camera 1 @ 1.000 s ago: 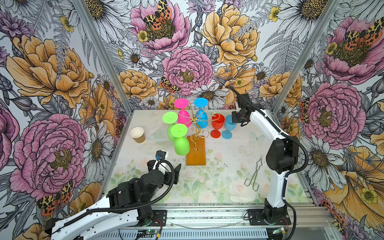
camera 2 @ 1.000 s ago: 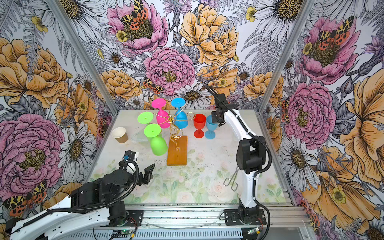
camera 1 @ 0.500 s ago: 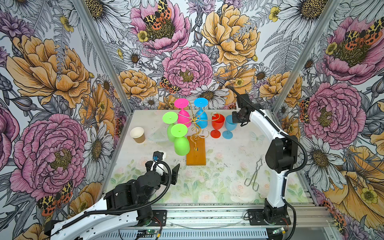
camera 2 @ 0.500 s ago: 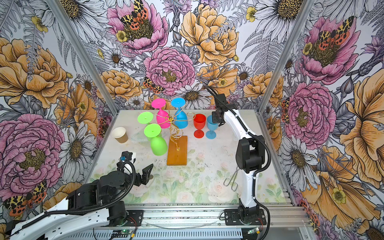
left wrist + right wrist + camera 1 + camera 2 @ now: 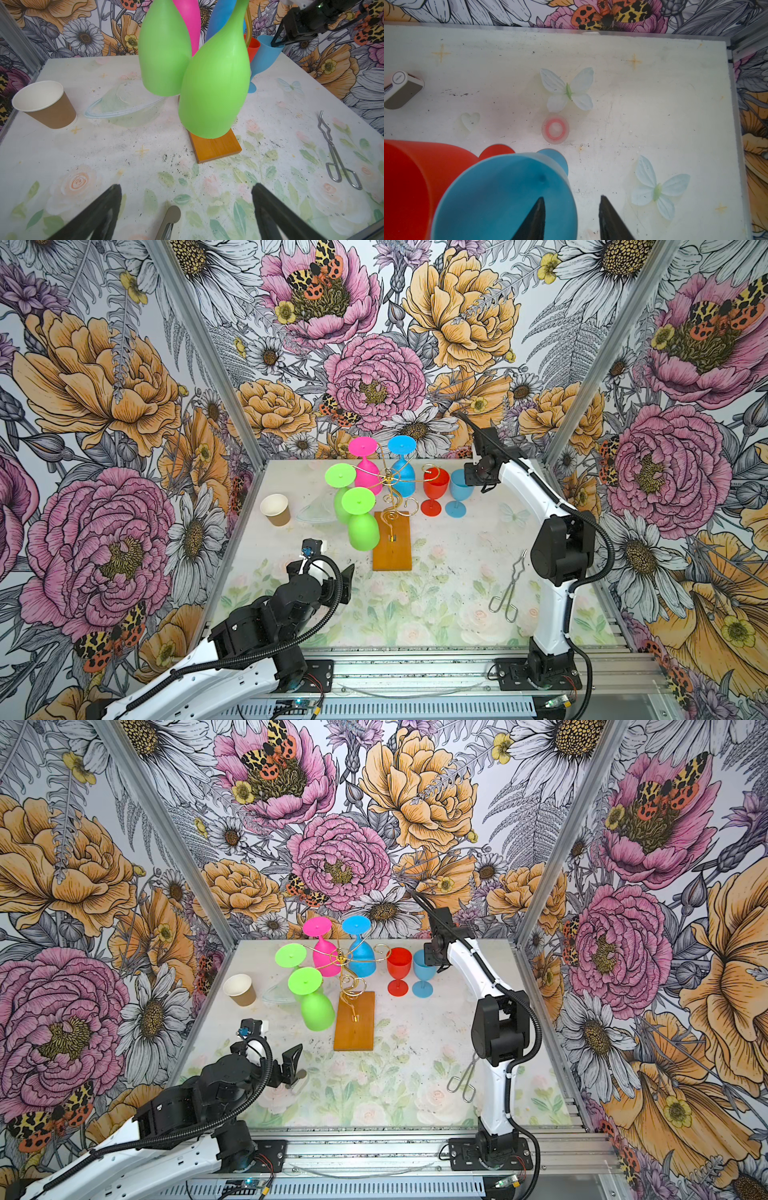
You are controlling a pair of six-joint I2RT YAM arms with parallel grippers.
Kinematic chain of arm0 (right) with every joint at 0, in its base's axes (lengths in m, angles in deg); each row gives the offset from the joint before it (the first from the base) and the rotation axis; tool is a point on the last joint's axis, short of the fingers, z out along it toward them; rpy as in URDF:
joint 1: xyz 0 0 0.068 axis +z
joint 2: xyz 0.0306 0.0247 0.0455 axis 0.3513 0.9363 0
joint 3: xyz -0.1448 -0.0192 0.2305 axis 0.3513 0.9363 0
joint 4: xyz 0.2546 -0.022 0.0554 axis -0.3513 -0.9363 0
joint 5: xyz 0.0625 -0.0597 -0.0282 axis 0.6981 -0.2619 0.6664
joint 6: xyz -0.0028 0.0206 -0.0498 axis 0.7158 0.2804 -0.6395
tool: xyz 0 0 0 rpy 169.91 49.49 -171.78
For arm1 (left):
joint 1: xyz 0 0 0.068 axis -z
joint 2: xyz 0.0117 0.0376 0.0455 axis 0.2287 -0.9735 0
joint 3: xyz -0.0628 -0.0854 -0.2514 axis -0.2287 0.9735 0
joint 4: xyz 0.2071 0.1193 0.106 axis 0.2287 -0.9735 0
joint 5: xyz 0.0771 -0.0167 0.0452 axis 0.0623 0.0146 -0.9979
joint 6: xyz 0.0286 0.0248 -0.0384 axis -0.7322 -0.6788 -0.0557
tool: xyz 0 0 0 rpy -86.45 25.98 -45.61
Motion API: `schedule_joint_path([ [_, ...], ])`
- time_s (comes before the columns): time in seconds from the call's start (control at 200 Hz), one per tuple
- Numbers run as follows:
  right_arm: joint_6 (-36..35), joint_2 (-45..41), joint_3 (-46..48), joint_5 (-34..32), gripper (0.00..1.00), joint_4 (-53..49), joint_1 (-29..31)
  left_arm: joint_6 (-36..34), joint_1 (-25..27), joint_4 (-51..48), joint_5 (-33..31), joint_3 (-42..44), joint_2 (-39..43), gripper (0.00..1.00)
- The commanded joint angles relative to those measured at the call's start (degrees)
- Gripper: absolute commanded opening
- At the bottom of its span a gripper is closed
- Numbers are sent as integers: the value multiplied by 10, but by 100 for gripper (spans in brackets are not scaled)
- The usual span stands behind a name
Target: Take the wine glass off the wine glass rack
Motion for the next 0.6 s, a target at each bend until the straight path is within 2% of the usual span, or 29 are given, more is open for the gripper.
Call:
schedule_joint_path([
  [0.0, 1, -27, -9, -11, 55, 4, -2, 23, -27, -20, 46, -25, -10, 99],
  [0.085, -5, -44, -9, 4, 64, 4, -4, 29, -45, -22, 70, -35, -21, 99],
  [0.175, -4, -66, -5, 35, 80, 5, -8, 43, -68, -22, 86, -45, -35, 99],
  [0.33, 11, -123, 31, 81, 95, 17, -9, 52, -114, -22, 150, -72, -54, 99],
  [0.415, 21, -167, 79, 113, 97, 43, -11, 60, -137, -21, 183, -90, -55, 99],
  [0.596, 47, -284, 229, 190, 96, 131, -15, 88, -179, -13, 232, -117, -50, 99],
])
